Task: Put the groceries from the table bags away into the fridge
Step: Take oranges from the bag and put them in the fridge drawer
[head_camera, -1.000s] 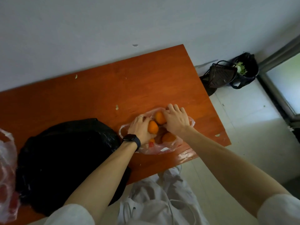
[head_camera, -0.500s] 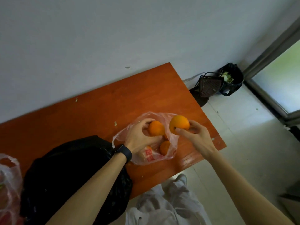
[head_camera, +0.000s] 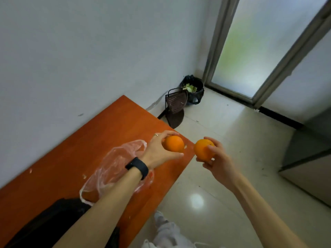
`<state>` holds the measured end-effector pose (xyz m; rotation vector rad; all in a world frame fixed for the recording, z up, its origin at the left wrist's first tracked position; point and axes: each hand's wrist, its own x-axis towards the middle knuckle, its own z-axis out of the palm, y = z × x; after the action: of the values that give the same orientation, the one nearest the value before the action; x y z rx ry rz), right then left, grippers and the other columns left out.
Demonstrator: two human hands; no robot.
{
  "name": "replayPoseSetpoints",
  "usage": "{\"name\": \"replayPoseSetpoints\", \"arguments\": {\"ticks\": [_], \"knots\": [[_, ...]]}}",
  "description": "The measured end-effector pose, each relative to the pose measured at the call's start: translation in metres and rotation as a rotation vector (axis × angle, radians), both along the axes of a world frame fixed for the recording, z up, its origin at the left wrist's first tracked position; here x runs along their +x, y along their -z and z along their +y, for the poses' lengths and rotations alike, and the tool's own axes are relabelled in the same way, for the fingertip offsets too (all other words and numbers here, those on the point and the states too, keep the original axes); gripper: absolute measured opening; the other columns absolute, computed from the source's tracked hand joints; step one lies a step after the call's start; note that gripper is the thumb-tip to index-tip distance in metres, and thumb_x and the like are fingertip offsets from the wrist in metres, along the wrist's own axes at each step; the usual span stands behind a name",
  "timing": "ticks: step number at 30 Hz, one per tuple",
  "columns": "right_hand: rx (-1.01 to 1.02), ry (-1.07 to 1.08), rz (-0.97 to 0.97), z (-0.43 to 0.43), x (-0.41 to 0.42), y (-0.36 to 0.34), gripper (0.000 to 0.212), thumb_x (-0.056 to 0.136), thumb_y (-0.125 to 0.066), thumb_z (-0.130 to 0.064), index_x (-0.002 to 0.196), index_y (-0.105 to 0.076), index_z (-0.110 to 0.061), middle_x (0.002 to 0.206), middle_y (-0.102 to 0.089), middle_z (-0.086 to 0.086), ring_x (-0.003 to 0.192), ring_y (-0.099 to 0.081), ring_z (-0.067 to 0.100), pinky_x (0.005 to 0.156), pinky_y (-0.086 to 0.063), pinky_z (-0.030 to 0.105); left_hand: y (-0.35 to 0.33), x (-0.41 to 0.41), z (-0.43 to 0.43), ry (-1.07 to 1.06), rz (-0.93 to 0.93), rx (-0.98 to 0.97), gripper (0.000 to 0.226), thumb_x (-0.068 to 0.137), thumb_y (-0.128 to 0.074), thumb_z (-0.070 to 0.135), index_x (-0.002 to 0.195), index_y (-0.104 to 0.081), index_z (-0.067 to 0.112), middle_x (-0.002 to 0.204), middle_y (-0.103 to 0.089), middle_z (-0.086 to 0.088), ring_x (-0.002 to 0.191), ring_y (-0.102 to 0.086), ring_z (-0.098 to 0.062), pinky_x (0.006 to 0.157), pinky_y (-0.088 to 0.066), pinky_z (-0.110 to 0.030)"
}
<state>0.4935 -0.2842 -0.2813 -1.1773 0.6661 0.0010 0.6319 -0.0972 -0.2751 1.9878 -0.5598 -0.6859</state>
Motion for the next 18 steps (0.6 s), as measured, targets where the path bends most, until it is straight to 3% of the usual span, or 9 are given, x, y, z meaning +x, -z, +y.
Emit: {"name": "replayPoseSetpoints", "arguments": {"ticks": [3,6,10,15,18], "knots": [[-0.234,0.113,0.026,-0.038,-0.060,-0.007,0.076,0.062,-0.091,-0.032,0.125,-0.051,-0.042,0.123,-0.052,0.001,0.095,-0.064,0.024,0.069,-0.048,0.029,-0.010,-0.036,-0.060,0.139,-0.141,0.014,0.063,0.066,-0.090,0.039,0.120,-0.059,0.046,0.114,-0.050,0.015,0.101,-0.055,-0.006,0.086,-0.052,-0.023],[-0.463,0.232,0.040,-0.082,-0.134,-0.017,0.070,0.073,-0.088,-0.024,0.127,-0.047,-0.042,0.119,-0.049,-0.010,0.100,-0.060,0.017,0.073,-0.051,0.026,-0.020,-0.084,-0.125,0.283,-0.210,0.032,0.065,0.064,-0.089,0.045,0.121,-0.058,0.049,0.119,-0.045,0.008,0.104,-0.055,-0.011,0.092,-0.052,-0.029],[-0.660,0.352,0.064,-0.142,-0.238,-0.031,0.068,0.075,-0.087,-0.023,0.127,-0.048,-0.040,0.123,-0.049,-0.005,0.100,-0.059,0.013,0.074,-0.049,0.022,-0.040,-0.161,-0.214,0.450,-0.299,0.018,0.072,0.067,-0.089,0.043,0.130,-0.054,0.046,0.124,-0.038,0.005,0.109,-0.051,-0.018,0.094,-0.051,-0.029],[-0.857,0.534,0.115,-0.202,-0.356,-0.059,0.075,0.073,-0.088,-0.026,0.135,-0.048,-0.039,0.127,-0.045,-0.001,0.101,-0.054,0.002,0.074,-0.043,0.010,-0.069,-0.261,-0.315,0.542,-0.351,-0.165,0.075,0.066,-0.092,0.034,0.123,-0.044,0.032,0.123,-0.047,0.008,0.104,-0.052,-0.012,0.073,-0.044,-0.013],[-0.894,0.644,0.082,-0.233,-0.415,-0.078,0.084,0.075,-0.088,-0.028,0.143,-0.042,-0.041,0.132,-0.046,-0.008,0.110,-0.054,0.003,0.084,-0.045,0.014,-0.088,-0.313,-0.367,0.649,-0.370,-0.240,0.072,0.066,-0.092,0.033,0.119,-0.044,0.034,0.121,-0.048,0.009,0.101,-0.052,-0.008,0.069,-0.043,-0.011]]}}
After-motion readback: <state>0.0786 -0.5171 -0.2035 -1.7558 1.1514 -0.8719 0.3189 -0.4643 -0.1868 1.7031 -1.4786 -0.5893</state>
